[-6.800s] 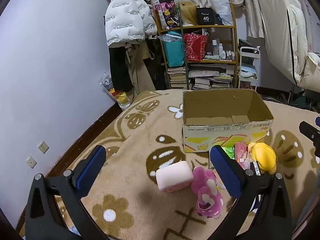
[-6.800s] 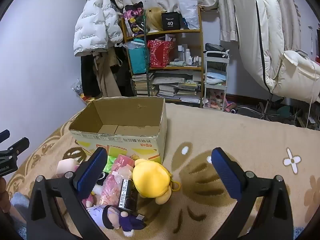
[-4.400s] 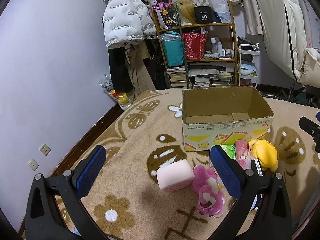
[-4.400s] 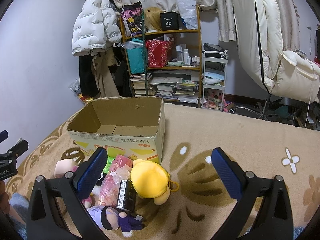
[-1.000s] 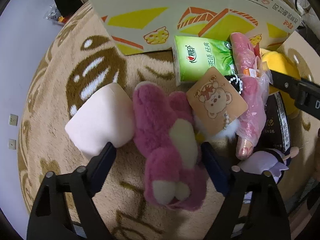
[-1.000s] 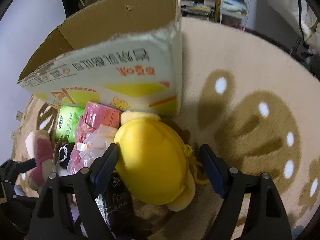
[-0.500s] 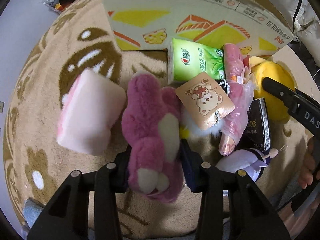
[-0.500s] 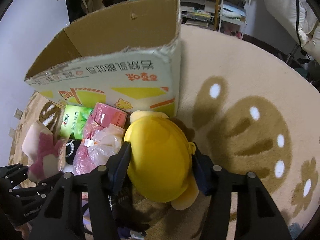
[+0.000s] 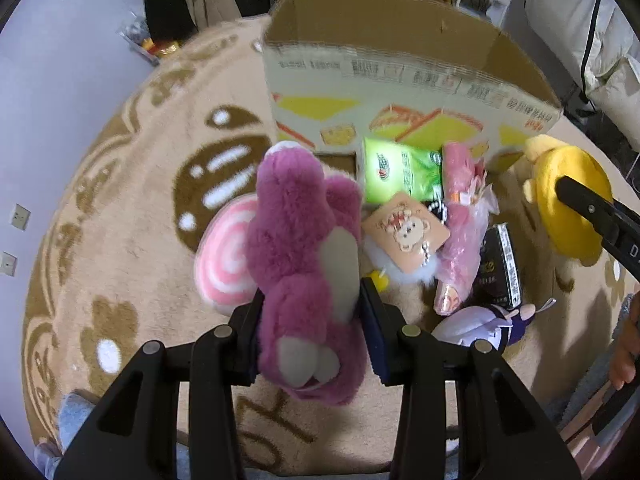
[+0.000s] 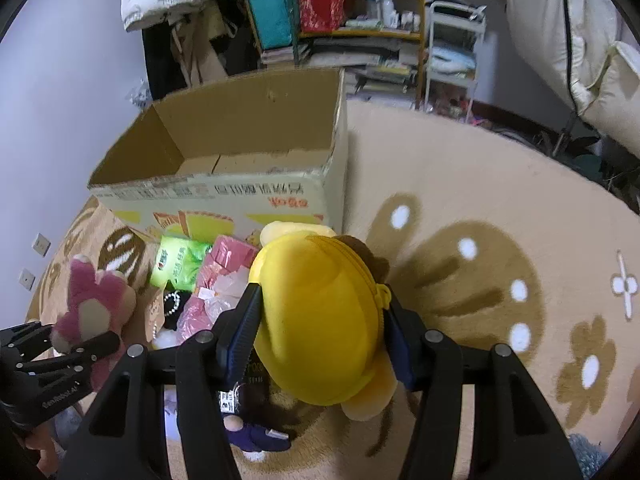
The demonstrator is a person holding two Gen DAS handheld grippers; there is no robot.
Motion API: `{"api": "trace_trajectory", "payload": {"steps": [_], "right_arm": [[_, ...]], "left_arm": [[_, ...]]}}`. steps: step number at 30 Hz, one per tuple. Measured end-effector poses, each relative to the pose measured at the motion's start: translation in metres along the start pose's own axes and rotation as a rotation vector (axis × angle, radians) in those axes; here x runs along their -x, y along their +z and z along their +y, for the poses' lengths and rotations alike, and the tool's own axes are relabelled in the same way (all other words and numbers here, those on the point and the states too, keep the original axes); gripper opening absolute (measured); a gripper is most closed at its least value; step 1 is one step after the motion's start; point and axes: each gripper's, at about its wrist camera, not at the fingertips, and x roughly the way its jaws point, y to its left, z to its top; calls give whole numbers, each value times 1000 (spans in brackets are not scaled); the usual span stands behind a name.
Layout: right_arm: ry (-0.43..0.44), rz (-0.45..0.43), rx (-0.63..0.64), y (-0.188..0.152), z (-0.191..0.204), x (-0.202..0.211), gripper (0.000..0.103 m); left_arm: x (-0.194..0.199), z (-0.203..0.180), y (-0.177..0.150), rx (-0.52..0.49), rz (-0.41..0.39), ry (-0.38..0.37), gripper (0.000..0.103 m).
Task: Organize soft objects
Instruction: 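Close left tool on pink bear while right tool grips yellow plush, lift both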
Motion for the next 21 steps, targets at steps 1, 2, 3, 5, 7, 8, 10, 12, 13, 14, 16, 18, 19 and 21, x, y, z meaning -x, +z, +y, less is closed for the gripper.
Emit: {"api": "trace_trajectory", "payload": {"steps": [1,2,3,5,7,8,10,12,13,14,16,18,19,21], "right_arm": [[-4,-16,3,0,0,5,60],[-14,-37,8,0,1,12,60],[-22,-54,13,0,2,18,60],[-30,-87,22,-1,5,27,60],[-36,-120,28,-1,7,36,60],[-50,-142,35,0,9,41,60],[-70,-170,47,1,12,48,59],[-80,-201,58,3,15,55,57],[-90,-213,63,3,16,57,56],[-100,-230,69,4,18,60,55],[-104,-256,78,6,21,66,55],[-105,-281,84,10,24,70,54],[-105,-300,85,11,25,74,54],[-110,-327,88,15,28,78,54]], "left_arm": [[4,1,1,1,-20,10,40],[12,2,0,4,-48,20,40],[16,2,-1,6,-68,23,40],[23,4,1,-2,-122,40,40],[32,3,2,-6,-175,59,40],[37,2,1,-6,-198,66,40],[40,5,7,-7,-233,74,40],[46,7,11,-3,-271,81,40],[49,7,13,1,-288,83,40],[53,6,15,4,-302,87,40],[60,5,19,3,-334,86,40],[68,3,23,-10,-365,89,40],[72,0,24,-18,-377,89,40],[81,-4,29,-34,-409,98,40]]}}
